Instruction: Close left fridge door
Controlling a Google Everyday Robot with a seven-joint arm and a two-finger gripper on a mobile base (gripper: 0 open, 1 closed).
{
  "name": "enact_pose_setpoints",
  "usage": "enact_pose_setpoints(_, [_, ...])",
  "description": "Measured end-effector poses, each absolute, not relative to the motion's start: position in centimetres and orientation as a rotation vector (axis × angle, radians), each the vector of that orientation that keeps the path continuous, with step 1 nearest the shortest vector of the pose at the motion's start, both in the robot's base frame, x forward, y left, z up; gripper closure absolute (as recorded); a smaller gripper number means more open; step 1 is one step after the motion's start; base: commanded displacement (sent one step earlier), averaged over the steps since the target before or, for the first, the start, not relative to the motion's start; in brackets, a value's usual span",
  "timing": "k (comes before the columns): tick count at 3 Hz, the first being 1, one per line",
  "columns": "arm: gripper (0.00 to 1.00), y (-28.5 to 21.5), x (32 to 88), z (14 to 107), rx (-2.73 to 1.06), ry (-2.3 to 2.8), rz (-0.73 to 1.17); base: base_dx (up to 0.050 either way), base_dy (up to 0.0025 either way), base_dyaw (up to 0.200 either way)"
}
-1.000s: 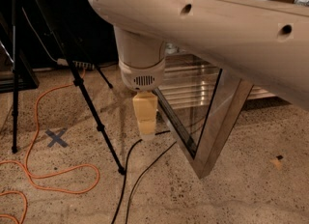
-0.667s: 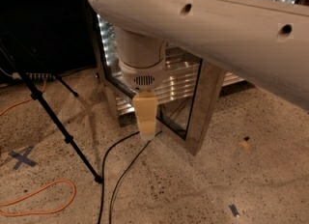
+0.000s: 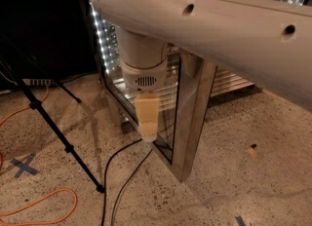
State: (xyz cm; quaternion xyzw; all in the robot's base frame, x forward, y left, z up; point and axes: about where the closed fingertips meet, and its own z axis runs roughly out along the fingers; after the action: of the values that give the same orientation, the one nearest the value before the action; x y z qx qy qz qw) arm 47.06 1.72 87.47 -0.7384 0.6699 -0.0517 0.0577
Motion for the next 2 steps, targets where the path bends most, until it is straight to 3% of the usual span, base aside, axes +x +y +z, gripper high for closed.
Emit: enact_pose_setpoints(2, [0.00, 2.50, 46.33, 87.71, -2.130, 2.021, -0.028, 0.000, 0.00000, 0.000])
